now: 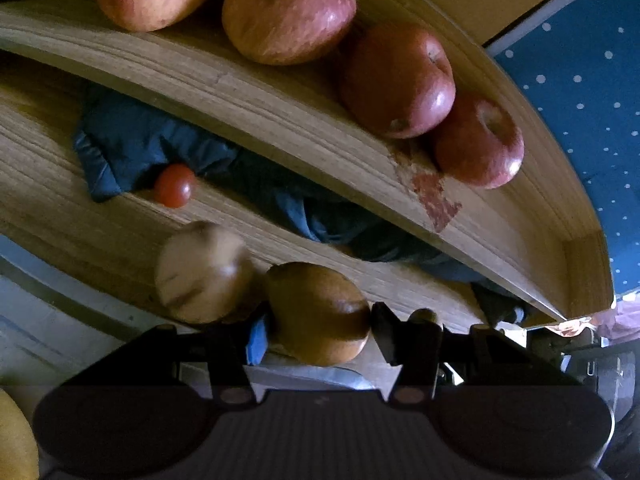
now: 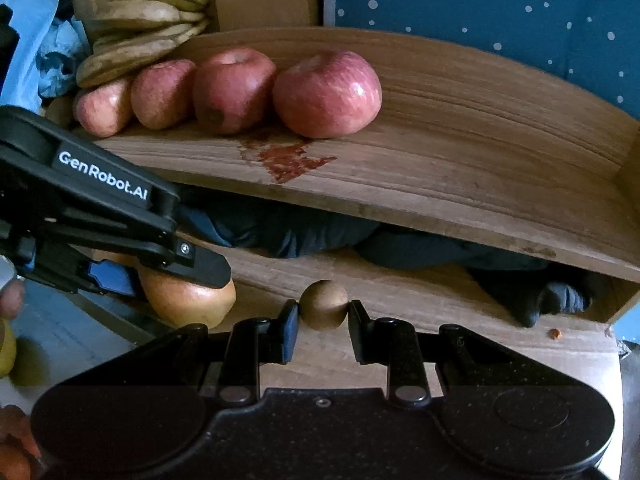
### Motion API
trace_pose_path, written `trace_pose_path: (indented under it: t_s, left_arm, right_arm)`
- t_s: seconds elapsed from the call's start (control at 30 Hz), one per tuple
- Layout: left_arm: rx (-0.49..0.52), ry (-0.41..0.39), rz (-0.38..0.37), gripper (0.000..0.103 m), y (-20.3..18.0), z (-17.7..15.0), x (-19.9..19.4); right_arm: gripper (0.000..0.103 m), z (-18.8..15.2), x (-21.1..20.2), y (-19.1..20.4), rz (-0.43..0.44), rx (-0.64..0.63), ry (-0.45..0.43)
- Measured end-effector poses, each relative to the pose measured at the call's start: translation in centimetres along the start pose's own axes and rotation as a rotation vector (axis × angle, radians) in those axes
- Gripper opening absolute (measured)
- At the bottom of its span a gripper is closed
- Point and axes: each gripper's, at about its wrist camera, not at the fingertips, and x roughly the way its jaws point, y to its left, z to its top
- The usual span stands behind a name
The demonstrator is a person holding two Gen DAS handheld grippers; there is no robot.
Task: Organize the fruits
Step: 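Carry the pear in the left tool while the right tool carries the brown fruit over the tray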
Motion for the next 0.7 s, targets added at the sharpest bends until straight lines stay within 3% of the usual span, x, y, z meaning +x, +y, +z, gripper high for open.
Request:
trace_pose_path:
  t_s: [0.7]
  left_arm:
    - [0.126,0.013,-0.085,0.057,0.9,-0.3,-4.4]
  right_arm:
    - [0.028,-2.3,-4.5,3.9,-0.077,0.074,-0.031]
